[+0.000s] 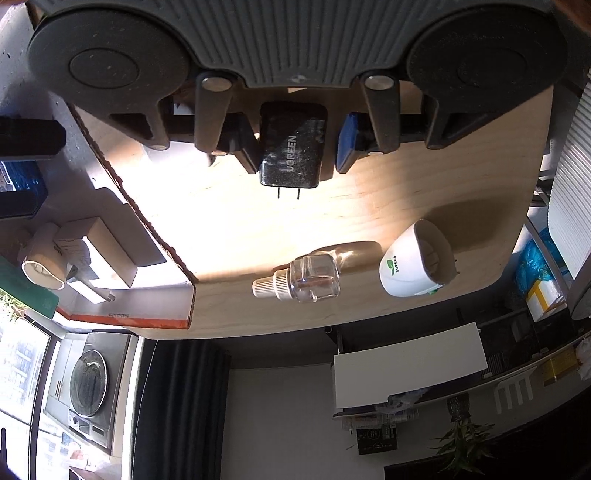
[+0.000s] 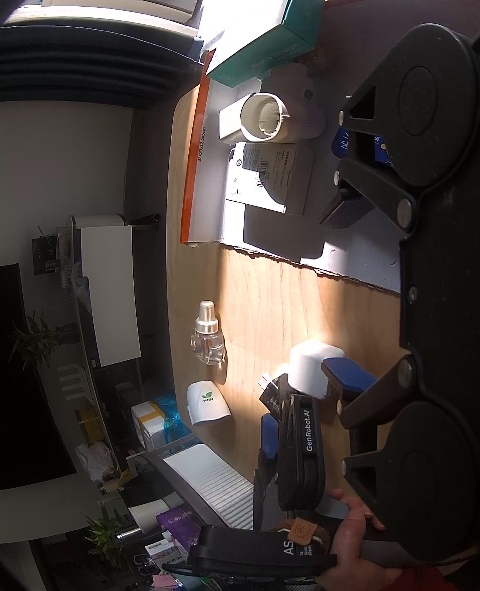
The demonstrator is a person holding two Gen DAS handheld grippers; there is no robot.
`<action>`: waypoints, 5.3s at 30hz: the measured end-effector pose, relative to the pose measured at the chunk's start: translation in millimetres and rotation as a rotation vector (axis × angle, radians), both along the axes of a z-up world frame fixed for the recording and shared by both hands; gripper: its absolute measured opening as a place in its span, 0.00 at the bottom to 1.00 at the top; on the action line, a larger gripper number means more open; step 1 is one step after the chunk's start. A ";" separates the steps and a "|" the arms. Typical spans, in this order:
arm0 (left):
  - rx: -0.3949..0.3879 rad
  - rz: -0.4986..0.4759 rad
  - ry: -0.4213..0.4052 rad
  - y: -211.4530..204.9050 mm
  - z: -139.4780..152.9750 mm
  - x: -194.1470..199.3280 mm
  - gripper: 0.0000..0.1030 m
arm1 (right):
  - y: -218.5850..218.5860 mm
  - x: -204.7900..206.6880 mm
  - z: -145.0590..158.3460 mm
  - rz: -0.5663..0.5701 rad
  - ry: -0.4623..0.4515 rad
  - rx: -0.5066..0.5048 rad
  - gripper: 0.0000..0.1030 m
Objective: Organize rigid objects
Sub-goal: 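Grasp the black plug charger with the left gripper while the right gripper grasps the white square charger, then lift and carry both chargers with both grippers over the cardboard box, then lower the chargers into the box and open both grippers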
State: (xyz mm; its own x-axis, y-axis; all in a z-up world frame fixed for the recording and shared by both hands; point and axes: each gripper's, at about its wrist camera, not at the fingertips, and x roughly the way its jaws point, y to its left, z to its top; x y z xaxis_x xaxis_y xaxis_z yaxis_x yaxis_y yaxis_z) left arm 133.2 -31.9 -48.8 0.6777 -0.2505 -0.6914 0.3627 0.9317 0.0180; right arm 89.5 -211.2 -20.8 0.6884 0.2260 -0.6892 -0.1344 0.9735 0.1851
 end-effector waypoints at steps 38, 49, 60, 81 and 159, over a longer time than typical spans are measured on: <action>-0.186 0.240 -0.046 41.3 37.9 -58.2 0.34 | 72.1 10.9 3.5 0.039 -0.046 -0.054 0.63; -0.194 0.221 -0.066 21.9 53.9 -84.3 0.34 | 52.3 -24.4 25.3 0.018 -0.093 -0.064 0.63; -0.200 0.216 -0.064 4.5 60.5 -104.3 0.34 | 29.5 -53.0 34.3 -0.014 -0.123 -0.055 0.63; -0.184 0.140 -0.068 -30.2 64.3 -118.2 0.34 | -7.1 -76.3 42.9 -0.077 -0.147 -0.054 0.63; -0.134 -0.183 0.015 -164.8 37.8 -107.9 0.35 | -138.5 -89.9 12.0 -0.349 -0.053 -0.074 0.63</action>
